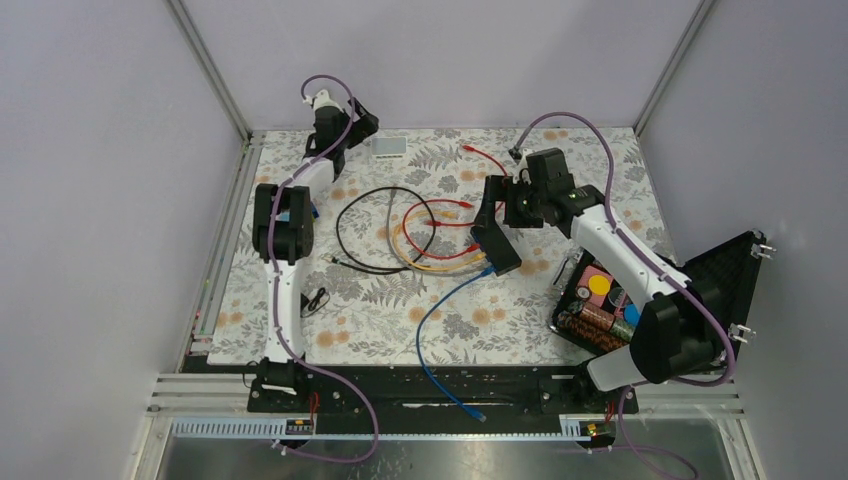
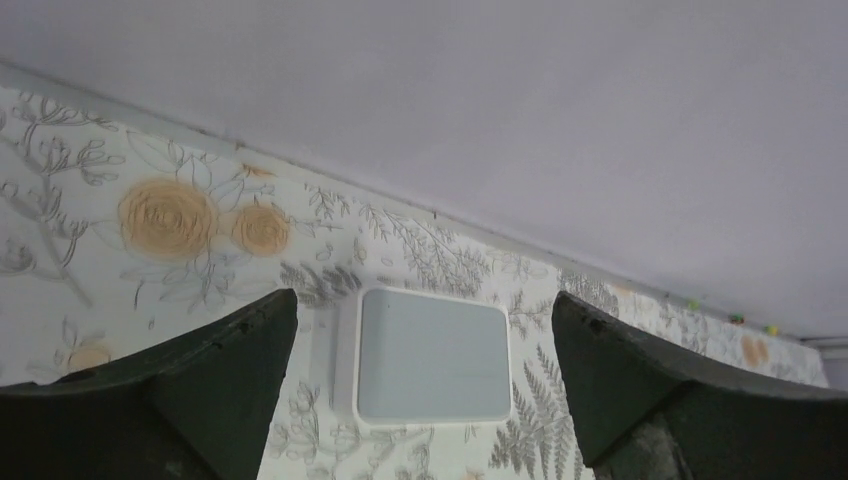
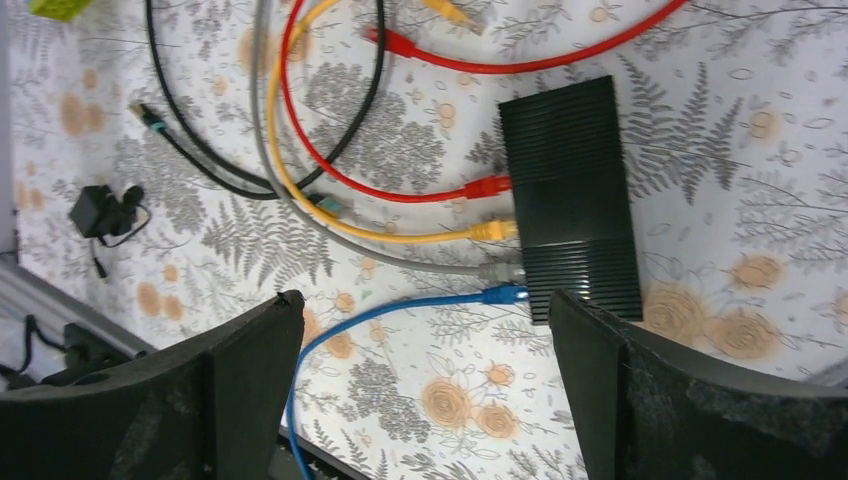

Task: Insert the plug into the switch port
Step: Move the switch port to the center of the board.

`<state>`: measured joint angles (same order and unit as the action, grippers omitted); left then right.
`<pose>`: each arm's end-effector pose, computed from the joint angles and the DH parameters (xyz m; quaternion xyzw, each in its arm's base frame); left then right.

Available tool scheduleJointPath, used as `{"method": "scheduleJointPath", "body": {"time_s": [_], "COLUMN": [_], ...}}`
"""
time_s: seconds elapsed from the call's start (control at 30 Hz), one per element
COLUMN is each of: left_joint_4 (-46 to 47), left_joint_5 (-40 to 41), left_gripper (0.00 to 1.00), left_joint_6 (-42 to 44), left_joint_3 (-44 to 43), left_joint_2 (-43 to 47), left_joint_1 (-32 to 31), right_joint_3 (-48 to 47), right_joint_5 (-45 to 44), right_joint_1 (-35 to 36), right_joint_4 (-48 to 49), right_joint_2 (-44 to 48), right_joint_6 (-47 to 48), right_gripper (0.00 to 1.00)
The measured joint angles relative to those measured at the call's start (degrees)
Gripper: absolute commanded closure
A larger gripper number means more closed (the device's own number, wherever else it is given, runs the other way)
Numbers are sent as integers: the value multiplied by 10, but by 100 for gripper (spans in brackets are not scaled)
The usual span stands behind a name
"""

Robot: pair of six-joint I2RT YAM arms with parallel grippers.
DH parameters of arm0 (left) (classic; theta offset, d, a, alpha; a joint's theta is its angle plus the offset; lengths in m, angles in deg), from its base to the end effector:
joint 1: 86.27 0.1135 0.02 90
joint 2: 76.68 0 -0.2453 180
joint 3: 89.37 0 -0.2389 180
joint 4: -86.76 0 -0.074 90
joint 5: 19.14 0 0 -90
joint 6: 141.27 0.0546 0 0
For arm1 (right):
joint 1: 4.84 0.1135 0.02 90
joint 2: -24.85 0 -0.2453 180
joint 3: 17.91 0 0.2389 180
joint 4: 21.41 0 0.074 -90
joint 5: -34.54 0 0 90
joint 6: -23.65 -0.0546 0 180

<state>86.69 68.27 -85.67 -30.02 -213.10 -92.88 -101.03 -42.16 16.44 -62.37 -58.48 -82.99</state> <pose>0.5473 -0.0659 0.1826 -0.1783 0.7775 -0.2280 0.5583 0.2993 0.1301 0.2726 -0.0844 0.9018 0.2331 0.3540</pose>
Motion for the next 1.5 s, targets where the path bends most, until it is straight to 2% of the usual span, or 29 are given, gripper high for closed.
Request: {"method": "scheduleJointPath", "body": {"time_s": [0.17,0.23,0.37,0.53,0.67,0.73,0.87,1.07,1.23,1.37,1.5], "left_joint_4": [7,21,32,33,42,43,33,-26,-45,-19,-24], "left_joint_5": [-45,-63,-91,-117,-128,-133,-144,-143,-71,-13,9], "left_gripper": [6,8,16,18,22,24,25,25,23,20,19], "left_joint_6": [-64,-90,-122,-147,-180,-188,-192,-160,-117,-106,-107], "left_joint_3": [-150,-167,-169,-169,-155,-153,-140,-42,56,47,-73], "left_joint_2": [-116,-139,-161,-165,-165,-164,-155,-69,10,10,-57], "left_joint_1": [21,22,15,8,6,6,6,-6,-23,-18,2], "right_joint_3": [-17,-50,-195,-425,-574,-618,-624,-618,-572,-511,-449], "right_joint_5": [33,37,48,42,49,56,57,57,59,64,72], "right_joint_1": [0,0,-3,-6,-13,-19,-28,-34,-34,-35,-35], "right_joint_4": [26,52,107,144,149,152,153,180,214,249,271], "right_joint_2": [-30,-77,-243,-462,-592,-634,-659,-659,-655,-636,-601], "right_joint_6": [-23,-40,-84,-135,-183,-205,-233,-253,-263,-269,-272], "right_gripper": [0,0,2,11,13,13,14,13,13,13,13]}}
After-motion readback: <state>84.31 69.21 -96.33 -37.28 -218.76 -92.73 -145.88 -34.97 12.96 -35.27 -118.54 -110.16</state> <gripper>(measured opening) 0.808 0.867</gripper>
